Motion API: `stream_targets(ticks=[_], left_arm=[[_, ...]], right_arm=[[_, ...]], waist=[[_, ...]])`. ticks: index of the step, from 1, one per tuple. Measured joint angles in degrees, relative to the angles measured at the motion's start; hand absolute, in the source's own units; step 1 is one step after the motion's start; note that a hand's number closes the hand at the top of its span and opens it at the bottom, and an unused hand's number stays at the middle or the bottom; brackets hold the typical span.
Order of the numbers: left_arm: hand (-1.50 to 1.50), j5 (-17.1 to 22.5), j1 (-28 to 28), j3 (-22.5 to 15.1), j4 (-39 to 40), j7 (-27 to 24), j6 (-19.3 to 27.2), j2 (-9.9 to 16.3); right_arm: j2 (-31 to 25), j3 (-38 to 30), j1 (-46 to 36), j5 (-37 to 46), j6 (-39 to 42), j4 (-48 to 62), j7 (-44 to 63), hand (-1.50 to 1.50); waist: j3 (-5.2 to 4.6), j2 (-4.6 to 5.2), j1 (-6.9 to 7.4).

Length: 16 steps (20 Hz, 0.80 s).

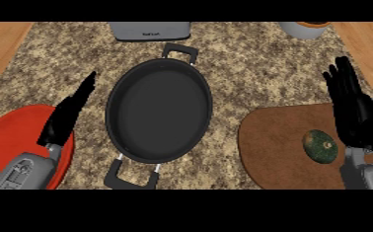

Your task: Pick the squash from the cutting board and place it in the pot

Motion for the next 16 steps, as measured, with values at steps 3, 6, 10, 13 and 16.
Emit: stream_targets(ticks=[3,6,10,13,16], left_arm=[[0.0,-1.29,1.13,1.54,-1.29,1.66,1.4,0.7],[0.0,-1.93,2.0,4.95,1.01,2.66,4.13,2.22],[0.0,-0.45,3.88,7.0,2.0,5.99,6.02,2.08],[0.0,-0.04,4.2,7.87,1.5,8.18,7.19,1.77],[0.0,0.11,5.03,8.48,0.04,10.9,7.62,2.11]], right_arm=[[-0.5,0.04,2.29,1.33,0.98,-1.1,-1.5,1.5],[-2.68,0.56,4.17,3.32,2.57,-2.5,-2.48,1.5],[-6.98,-4.09,7.15,15.45,-8.79,-2.03,-5.83,-1.5],[-3.33,-2.67,11.0,22.98,-17.63,-4.57,-9.4,-1.5],[-0.79,0.46,16.44,30.24,-23.19,-9.47,-9.94,-1.5]], waist=[[-0.42,0.35,0.78],[-0.64,0.52,1.13],[-0.95,0.28,0.08],[-0.77,0.26,0.26],[-0.76,0.31,0.52]])
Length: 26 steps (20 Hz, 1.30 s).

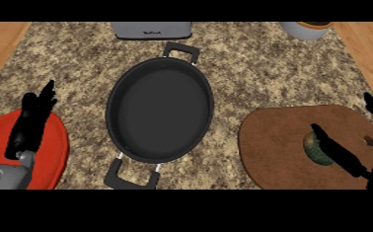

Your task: Pick the squash from the cutting board and place it in the pot

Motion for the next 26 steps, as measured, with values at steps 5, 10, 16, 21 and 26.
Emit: stream_targets(ticks=[5,10,16,21,26], left_arm=[[0.0,-0.47,0.25,0.68,-1.83,3.81,0.13,0.76],[0.0,-0.91,1.08,0.66,-3.14,5.01,0.54,0.65],[0.0,-1.56,0.74,0.33,-4.53,6.59,0.67,0.37],[0.0,-2.04,-0.41,0.27,-3.5,6.78,0.15,-0.51],[0.0,-2.14,0.36,1.69,-3.27,6.05,-1.59,-0.54]], right_arm=[[-2.1,3.41,8.99,10.97,0.68,-10.44,10.02,-1.5],[-7.96,2.7,14.88,19.51,9.31,-18.97,25.55,-1.5],[-14.1,4.11,17.27,22.95,25.78,-29.01,44.22,-1.5],[-16.51,7.68,12.88,20.75,39.13,-32.36,57.58,-1.5],[-15.02,8.78,4.9,18.02,47.42,-32.07,66.04,-1.5]], waist=[[-0.17,0.14,0.09],[-0.34,0.3,0.25],[-0.4,0.56,1.07],[-0.3,0.74,1.6],[-0.16,0.61,1.6]])
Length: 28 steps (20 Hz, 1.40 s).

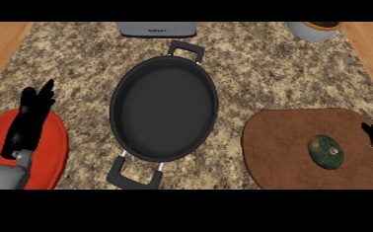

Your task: Pick the squash from the cutting board and place it in the pot

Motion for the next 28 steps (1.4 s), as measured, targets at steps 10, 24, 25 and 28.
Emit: stream_targets(ticks=[10,24,25,28], left_arm=[[0.0,-2.61,0.38,2.18,-1.74,2.16,-1.28,-1.76],[0.0,-7.21,1.7,6.71,-2.19,1.44,-4.84,-6.04],[0.0,-7.12,1.44,7.49,-1.95,1.5,-5.65,-5.99],[0.0,-8.3,1.37,8.24,-1.8,1.65,-6.12,-6.8]], right_arm=[[5.74,-0.25,-4.25,0.09,2.31,7.24,-0.56,-1.5],[11.92,-3.08,-7.03,7.82,2.51,20.94,-9.15,-1.5],[12.53,-3.07,-6.89,8.46,2.82,20.77,-8.84,-1.5],[14.39,-2.87,-8.68,9.84,3.95,23.09,-7.84,-1.5]], waist=[[0.08,-0.11,-0.5],[0.12,-0.16,-0.66],[0.12,-0.15,-0.68],[0.1,-0.14,-0.62]])
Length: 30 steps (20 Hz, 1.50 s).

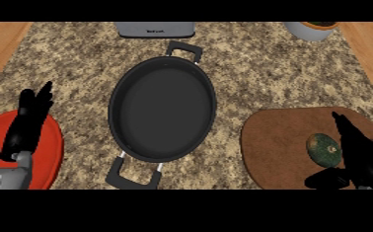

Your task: Pick the squash from the cutting board and place it in the pot

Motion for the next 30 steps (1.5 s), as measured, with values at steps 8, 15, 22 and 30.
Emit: stream_targets(ticks=[8,15,22,30], left_arm=[[0.0,-2.24,-0.27,2.33,0.6,-0.86,-2.15,-2.14],[0.0,-5.46,-0.08,2.87,-2.24,1.95,-2.6,-4.48],[0.0,-6.74,-0.59,5.32,-2.38,2.41,-4.65,-5.54],[0.0,-7.28,-0.54,6.9,-2.25,1.71,-6.2,-6.08]], right_arm=[[1.3,-4.4,-1.65,-0.25,1.94,6.36,-4.96,-1.5],[4.33,-5.54,-3.41,1.86,0.73,11.88,-7.78,-1.5],[5.64,-7.3,-3.11,3.02,0.83,13.65,-10.21,1.5],[5.03,-7.53,-3.17,6.27,-3.06,15.66,-16.76,1.5]], waist=[[0.03,-0.01,-0.02],[0.01,-0.01,0.02],[-0.01,-0.01,-0.03],[-0.24,-0.17,-0.02]])
